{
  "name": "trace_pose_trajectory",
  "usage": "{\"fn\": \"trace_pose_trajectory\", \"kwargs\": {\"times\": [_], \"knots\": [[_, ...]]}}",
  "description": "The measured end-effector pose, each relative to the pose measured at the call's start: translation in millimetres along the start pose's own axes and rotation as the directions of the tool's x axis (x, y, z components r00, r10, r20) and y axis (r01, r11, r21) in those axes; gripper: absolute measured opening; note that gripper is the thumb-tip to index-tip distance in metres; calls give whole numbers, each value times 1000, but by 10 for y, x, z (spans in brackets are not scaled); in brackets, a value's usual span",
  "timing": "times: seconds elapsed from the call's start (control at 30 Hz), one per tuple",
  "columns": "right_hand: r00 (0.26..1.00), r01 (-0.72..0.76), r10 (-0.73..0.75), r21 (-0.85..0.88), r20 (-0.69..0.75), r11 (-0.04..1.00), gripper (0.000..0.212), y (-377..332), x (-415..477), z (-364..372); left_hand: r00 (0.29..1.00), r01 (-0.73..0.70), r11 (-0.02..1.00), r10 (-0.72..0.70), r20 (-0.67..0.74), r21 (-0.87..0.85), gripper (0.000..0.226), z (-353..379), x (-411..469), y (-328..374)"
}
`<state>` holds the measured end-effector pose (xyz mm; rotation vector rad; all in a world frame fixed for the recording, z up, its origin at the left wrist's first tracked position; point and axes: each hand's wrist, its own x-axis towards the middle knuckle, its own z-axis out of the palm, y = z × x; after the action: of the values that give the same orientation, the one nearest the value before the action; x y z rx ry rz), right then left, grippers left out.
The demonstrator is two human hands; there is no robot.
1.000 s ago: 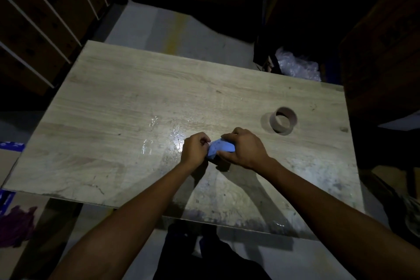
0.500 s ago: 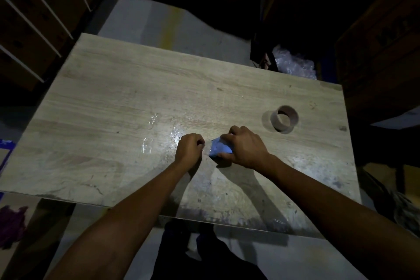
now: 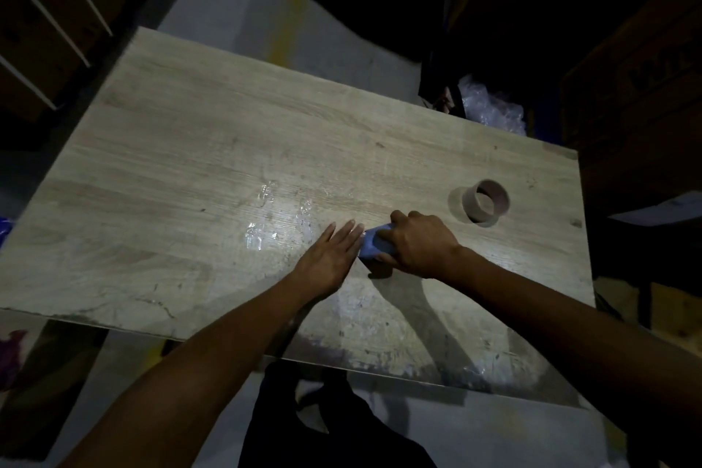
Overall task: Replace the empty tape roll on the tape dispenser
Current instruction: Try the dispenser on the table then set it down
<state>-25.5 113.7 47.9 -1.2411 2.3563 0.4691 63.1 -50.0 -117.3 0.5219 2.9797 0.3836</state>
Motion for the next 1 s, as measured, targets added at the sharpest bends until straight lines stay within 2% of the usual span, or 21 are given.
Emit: {"fn": "trace_pose_trajectory", "kwargs": {"times": [0.1,0.3,0.43,0.63,0.77,0.83,0.9,1.0], "knots": [[994,56,-50,-58,92,997,48,43,-8,-28,997,-8,998,3,80,65,64,-62,-43,36],[973,73,-40,-139,228,988,51,-11,52,-114,991,72,996,-76,108,43,73,-17,-95,143],[962,102,-48,-189,270,977,50,-65,112,-148,982,114,992,-120,144,52,82,9,-66,169],[947,123,-33,-265,321,956,50,-157,237,-172,983,108,992,-117,140,69,82,-37,-80,151],[901,14,101,-261,422,965,51,-324,441,-206,987,96,995,-95,129,-7,76,-55,-71,134],[889,-20,169,-333,425,943,48,-438,545,-233,988,100,993,-93,121,-57,71,-29,-72,129],[885,-6,201,-420,421,908,48,-556,629,-251,991,102,992,-94,97,-78,64,-33,-70,128],[879,65,184,-493,439,868,51,-730,702,-289,990,135,959,-140,-5,-251,57,-152,-103,167]]}}
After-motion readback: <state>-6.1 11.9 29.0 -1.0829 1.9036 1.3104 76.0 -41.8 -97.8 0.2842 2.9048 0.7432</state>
